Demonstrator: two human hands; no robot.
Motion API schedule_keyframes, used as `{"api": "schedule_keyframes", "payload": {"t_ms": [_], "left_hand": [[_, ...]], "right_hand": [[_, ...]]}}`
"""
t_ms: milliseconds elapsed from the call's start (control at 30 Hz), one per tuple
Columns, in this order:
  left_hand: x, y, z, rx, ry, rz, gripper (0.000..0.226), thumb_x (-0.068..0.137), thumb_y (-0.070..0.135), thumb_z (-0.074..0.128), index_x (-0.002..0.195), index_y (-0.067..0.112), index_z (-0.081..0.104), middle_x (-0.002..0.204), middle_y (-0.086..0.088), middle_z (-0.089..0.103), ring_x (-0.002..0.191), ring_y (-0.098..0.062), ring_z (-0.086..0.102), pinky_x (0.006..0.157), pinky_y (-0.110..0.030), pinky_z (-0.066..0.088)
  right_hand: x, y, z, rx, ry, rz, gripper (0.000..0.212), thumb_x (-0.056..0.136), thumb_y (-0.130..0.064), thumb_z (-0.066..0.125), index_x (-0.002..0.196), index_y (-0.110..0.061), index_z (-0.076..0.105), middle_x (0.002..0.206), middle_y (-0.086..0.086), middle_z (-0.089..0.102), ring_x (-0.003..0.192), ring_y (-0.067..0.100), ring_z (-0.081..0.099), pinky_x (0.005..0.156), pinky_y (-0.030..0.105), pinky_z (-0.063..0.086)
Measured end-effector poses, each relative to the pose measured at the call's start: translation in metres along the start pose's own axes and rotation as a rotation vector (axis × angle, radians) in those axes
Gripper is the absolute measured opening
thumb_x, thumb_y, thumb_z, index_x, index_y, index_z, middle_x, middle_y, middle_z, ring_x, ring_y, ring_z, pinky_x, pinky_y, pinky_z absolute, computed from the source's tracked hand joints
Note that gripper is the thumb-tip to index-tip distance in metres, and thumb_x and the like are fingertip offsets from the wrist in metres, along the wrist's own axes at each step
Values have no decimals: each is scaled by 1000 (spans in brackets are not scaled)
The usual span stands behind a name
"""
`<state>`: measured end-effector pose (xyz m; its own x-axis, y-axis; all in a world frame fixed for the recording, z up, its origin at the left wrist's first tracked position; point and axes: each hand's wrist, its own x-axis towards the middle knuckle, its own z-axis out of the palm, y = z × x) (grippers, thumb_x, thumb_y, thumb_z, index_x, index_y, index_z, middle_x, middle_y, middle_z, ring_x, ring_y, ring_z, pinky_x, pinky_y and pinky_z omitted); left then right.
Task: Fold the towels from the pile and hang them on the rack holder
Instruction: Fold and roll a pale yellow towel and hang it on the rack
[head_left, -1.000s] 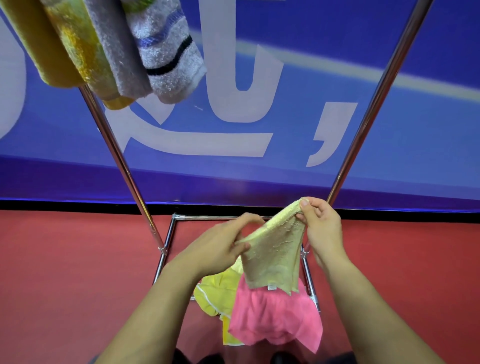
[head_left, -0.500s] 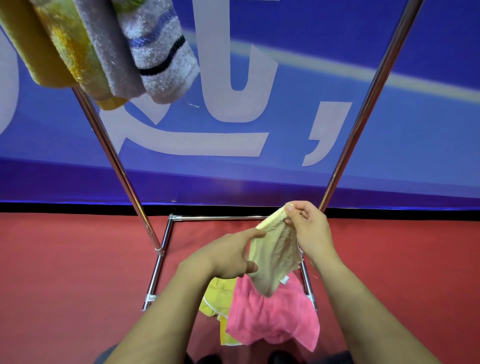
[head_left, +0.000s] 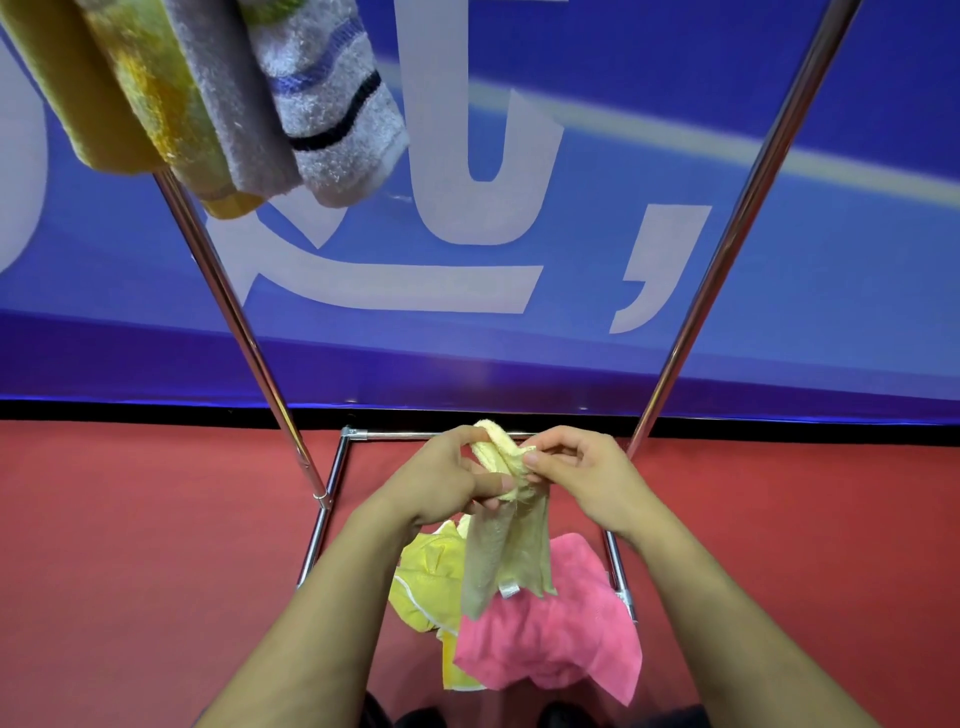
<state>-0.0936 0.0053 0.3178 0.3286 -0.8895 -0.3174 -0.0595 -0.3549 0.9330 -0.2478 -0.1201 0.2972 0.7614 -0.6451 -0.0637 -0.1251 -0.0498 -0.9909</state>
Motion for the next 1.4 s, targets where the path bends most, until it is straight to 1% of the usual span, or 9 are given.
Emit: {"api": "schedule_keyframes", "payload": {"t_ms": [133,333,467,600,733,867,1067,1233,1400], "left_hand": [[1,-2,-1,-55,9,-20,38,87,-4,76,97,27,56,63,-3,69,58,-12,63,57,-19,53],[-2,-1,-2,-103,6,-67,51,83,-6,79,121,12,51,72,-9,73,61,-13,69,71,-25,61],[-7,4,-6,-133,0,-111,94,62,0,83,145,-3,40,88,-15,78,88,-25,74,96,-40,58],[-9,8,-8,-180,49,-139,82,79,-20,63,153,-4,31,66,-3,72,82,-28,69,87,-39,58],[-7,7,-6,-228,100,-143,72,87,-23,46,154,-4,28,89,-16,72,80,-25,75,87,-39,60],[-5,6,-3,-260,110,-113,70,88,-22,43,154,-4,27,100,-21,76,92,-28,77,85,-32,61],[0,6,0,-20,169,-16,52,92,-9,51,141,6,43,97,-6,80,86,-12,75,80,-26,59],[-1,-3,2,531,315,98,41,85,42,56,125,41,47,116,10,66,105,-22,68,91,-48,54],[0,-5,5,722,452,212,39,93,51,60,125,35,44,117,6,56,112,-21,60,81,-44,54]], "right_hand": [[-2,-2,4,-8,-81,5,11,92,3,68,96,-6,73,84,4,75,75,8,71,75,20,56],[-3,-3,6,-81,-75,-20,13,91,-2,72,95,-13,77,94,16,78,84,16,72,83,27,59],[-3,-4,6,-131,-76,-35,16,86,-4,78,97,-16,79,97,9,79,89,14,73,88,32,59],[-6,-5,12,-66,-97,-3,36,74,0,87,104,-15,74,109,15,73,93,14,73,89,29,58],[-5,-5,17,-198,-28,-93,41,70,-6,92,98,-27,72,108,8,67,89,6,68,83,22,55],[-4,-6,20,-237,88,-127,29,74,-12,90,94,-22,73,104,-1,67,83,11,69,77,21,56],[-2,-6,20,-225,158,-152,24,85,-10,80,89,-31,72,103,3,70,85,18,74,73,18,53],[0,-8,18,-152,219,-126,13,87,-12,79,95,-20,71,100,-1,75,82,10,75,74,20,55],[0,-11,13,-110,309,-136,11,88,-14,78,93,-21,71,87,-8,76,79,3,71,77,20,55]]}}
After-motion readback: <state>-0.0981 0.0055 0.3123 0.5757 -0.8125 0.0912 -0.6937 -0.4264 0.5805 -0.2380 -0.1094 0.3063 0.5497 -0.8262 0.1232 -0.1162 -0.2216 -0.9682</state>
